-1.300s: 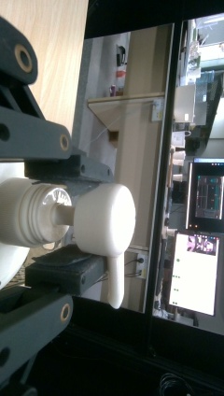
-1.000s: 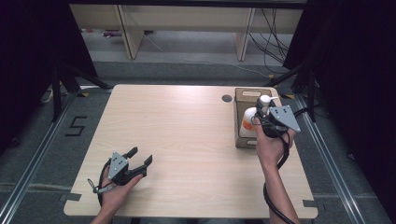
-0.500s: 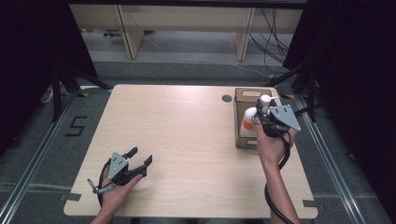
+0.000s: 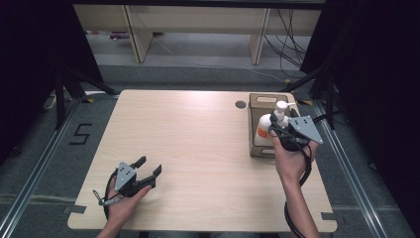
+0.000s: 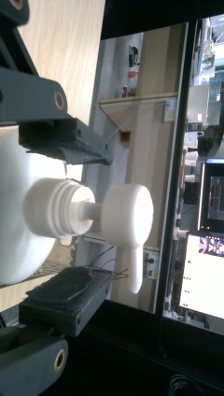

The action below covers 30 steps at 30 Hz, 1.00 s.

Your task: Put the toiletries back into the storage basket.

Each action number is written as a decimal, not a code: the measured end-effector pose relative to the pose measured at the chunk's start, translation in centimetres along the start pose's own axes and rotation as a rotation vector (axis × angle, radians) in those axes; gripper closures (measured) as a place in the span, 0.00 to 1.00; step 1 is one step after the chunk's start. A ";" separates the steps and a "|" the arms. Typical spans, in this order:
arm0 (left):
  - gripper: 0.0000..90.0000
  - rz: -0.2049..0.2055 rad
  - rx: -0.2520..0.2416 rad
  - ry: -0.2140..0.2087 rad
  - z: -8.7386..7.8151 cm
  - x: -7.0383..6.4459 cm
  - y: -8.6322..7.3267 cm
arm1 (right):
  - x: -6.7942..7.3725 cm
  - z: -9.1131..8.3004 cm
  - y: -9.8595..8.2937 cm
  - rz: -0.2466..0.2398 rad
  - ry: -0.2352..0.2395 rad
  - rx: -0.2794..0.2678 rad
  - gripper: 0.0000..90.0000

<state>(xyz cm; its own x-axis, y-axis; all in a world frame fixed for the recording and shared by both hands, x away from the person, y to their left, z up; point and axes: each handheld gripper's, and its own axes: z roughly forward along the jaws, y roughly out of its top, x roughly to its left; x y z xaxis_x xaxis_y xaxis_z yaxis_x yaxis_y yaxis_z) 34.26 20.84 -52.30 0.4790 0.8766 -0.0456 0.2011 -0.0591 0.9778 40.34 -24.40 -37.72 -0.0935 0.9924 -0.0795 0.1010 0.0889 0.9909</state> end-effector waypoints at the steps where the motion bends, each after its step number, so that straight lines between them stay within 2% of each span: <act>1: 0.33 0.000 0.000 0.000 0.0 0.0 0.0 | 0.0 0.0 0.0 0.000 0.000 0.000 0.42; 2: 0.33 0.001 0.000 0.000 0.0 0.0 0.0 | -0.1 -0.1 0.0 -0.012 0.006 0.002 0.42; 3: 0.33 0.000 0.000 0.000 0.0 0.0 0.0 | 0.0 -0.4 -0.1 0.002 0.009 0.006 0.42; 7: 0.33 -0.002 -0.014 -0.004 0.1 0.0 -0.1 | -0.2 -1.1 -0.3 -0.009 0.021 0.006 0.41; 9: 0.33 -0.002 -0.012 -0.002 0.1 0.0 0.0 | -0.2 -1.3 -0.4 0.000 0.032 0.010 0.41; 18: 0.33 -0.001 -0.015 -0.004 0.1 0.0 -0.1 | -0.5 -2.3 -0.9 -0.001 0.039 0.016 0.41; 21: 0.33 0.000 -0.016 -0.004 0.1 0.0 -0.1 | -0.9 -2.7 -1.3 -0.018 0.030 0.021 0.41; 23: 0.33 0.001 -0.015 -0.003 0.1 0.0 -0.1 | -1.1 -2.9 -1.5 -0.012 0.028 0.025 0.41; 24: 0.33 0.000 -0.015 -0.002 0.1 0.0 -0.1 | -1.3 -3.2 -1.8 0.007 0.023 0.040 0.41; 25: 0.33 0.000 -0.015 -0.003 0.1 0.0 -0.1 | -1.5 -3.3 -1.9 -0.001 0.029 0.030 0.42; 27: 0.33 0.000 -0.014 -0.002 0.1 0.0 -0.1 | -1.6 -3.5 -2.1 0.011 0.018 0.036 0.42; 28: 0.33 0.000 -0.014 -0.002 0.1 0.0 -0.1 | -1.9 -3.6 -2.2 -0.010 0.017 0.034 0.42; 30: 0.33 0.000 -0.015 -0.002 0.1 0.0 -0.1 | -2.2 -4.1 -2.7 0.020 0.011 0.051 0.42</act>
<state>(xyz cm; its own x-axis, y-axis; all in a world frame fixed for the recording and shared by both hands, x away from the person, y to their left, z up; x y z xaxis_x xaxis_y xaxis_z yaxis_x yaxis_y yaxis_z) 34.35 20.76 -52.38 0.4804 0.8758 -0.0462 0.1883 -0.0515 0.9808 36.24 -27.16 -39.81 -0.1015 0.9931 -0.0588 0.1536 0.0740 0.9854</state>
